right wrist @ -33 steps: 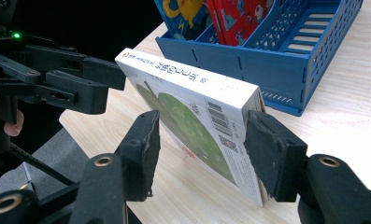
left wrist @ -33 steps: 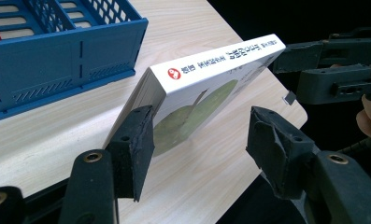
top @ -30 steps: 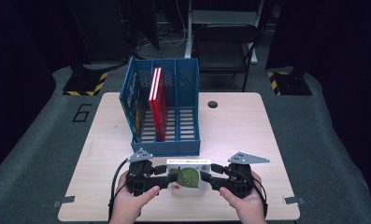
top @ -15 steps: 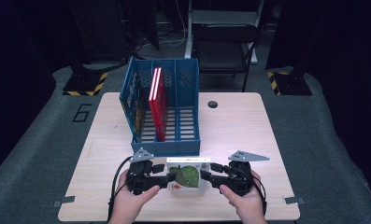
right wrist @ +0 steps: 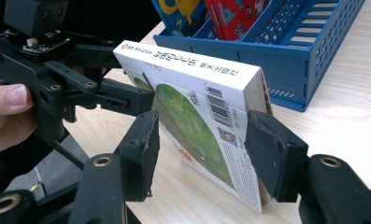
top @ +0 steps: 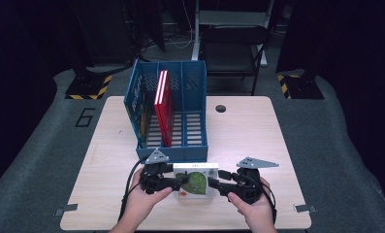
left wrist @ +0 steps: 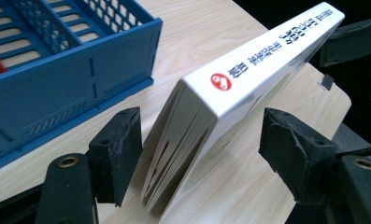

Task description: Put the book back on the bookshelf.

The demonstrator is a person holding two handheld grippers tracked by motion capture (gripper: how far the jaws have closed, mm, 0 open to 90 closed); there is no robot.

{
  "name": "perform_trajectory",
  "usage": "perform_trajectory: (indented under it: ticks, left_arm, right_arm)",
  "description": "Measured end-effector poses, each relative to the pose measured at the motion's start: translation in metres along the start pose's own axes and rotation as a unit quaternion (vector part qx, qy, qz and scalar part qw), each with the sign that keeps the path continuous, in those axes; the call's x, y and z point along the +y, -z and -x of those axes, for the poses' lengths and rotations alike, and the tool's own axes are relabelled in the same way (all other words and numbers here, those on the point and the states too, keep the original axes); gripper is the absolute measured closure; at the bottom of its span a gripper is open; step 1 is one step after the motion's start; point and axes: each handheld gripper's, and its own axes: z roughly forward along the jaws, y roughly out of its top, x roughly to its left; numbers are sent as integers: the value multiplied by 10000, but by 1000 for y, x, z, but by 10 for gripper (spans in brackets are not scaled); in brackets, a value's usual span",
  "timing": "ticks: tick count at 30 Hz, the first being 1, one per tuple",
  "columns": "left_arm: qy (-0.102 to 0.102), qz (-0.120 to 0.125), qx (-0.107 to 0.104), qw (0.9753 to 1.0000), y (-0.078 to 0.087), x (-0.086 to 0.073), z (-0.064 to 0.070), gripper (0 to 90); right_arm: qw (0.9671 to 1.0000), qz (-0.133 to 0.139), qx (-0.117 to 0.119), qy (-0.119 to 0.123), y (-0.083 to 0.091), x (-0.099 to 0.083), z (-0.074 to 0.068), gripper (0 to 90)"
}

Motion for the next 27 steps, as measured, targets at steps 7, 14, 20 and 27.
perform_trajectory:
  ticks: [7,14,20,27]
  left_arm:
    - [-16,-59,-48,10000,-3,0,0,350]
    - [12,-86,-54,9999,-2,0,-1,371]
    - [20,-99,-67,9999,-2,0,-2,391]
    - [4,-118,-86,9999,-1,-1,-3,408]
  right_arm:
    - [9999,-40,-112,46,2,5,7,431]
    - [9968,-419,-364,581,-5,30,9,341]
    - [9914,-610,-480,1051,-16,44,8,301]
    - [9834,-1064,-248,1450,-34,54,-1,328]
